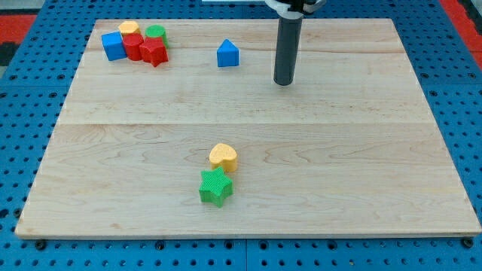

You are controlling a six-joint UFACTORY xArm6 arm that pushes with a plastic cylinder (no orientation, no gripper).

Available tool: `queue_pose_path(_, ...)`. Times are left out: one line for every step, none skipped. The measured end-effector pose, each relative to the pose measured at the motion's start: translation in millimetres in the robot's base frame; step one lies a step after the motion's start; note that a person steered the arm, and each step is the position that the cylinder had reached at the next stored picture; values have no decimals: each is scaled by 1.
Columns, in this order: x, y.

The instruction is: Slightly push a yellow heart with a green star towards up

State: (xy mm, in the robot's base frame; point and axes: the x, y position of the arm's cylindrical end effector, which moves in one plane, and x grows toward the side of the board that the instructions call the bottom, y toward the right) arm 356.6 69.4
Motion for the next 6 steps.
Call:
queue_pose_path(65,4)
queue_pose_path(148,5)
queue_pose_path(228,5)
queue_pose_path(254,-65)
queue_pose_path(233,-128)
queue_pose_path(213,-99)
